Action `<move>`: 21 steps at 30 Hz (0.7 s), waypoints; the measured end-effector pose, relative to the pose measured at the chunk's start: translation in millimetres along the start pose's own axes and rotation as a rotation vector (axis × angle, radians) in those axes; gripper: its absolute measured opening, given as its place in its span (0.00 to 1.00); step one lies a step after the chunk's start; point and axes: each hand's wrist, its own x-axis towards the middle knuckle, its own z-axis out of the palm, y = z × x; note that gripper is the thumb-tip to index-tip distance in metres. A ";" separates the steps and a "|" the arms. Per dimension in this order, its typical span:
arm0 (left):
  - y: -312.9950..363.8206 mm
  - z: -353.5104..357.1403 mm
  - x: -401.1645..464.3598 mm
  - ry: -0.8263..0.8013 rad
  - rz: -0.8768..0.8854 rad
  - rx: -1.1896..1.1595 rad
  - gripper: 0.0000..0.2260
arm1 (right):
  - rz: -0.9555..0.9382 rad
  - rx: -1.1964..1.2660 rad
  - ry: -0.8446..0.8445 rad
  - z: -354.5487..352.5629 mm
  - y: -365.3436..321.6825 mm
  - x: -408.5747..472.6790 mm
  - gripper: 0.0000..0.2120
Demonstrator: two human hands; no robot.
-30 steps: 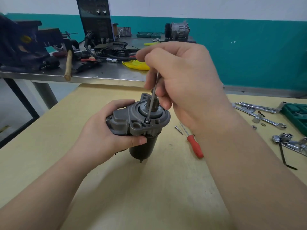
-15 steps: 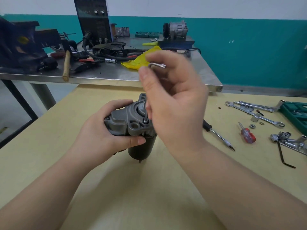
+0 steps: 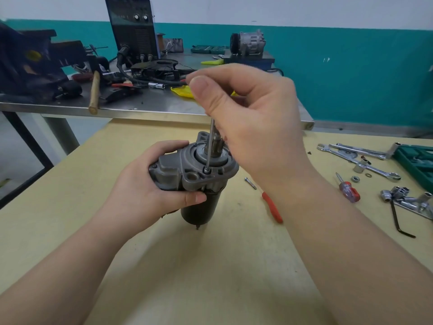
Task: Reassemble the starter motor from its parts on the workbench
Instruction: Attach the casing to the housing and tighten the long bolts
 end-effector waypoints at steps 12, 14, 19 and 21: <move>0.2 -1.2 -0.7 0.018 0.009 0.003 0.39 | 0.653 0.521 -0.228 -11.9 -11.3 15.8 0.08; -0.5 -1.3 -0.1 0.017 -0.004 -0.005 0.40 | 0.653 0.626 -0.313 -17.7 -10.7 13.6 0.07; -0.4 -1.2 0.1 0.014 0.003 0.002 0.39 | 0.567 0.783 -0.117 -6.7 -2.6 2.8 0.04; 0.0 -0.1 0.5 0.011 0.000 0.005 0.38 | 0.337 0.576 0.123 6.3 4.2 -8.3 0.06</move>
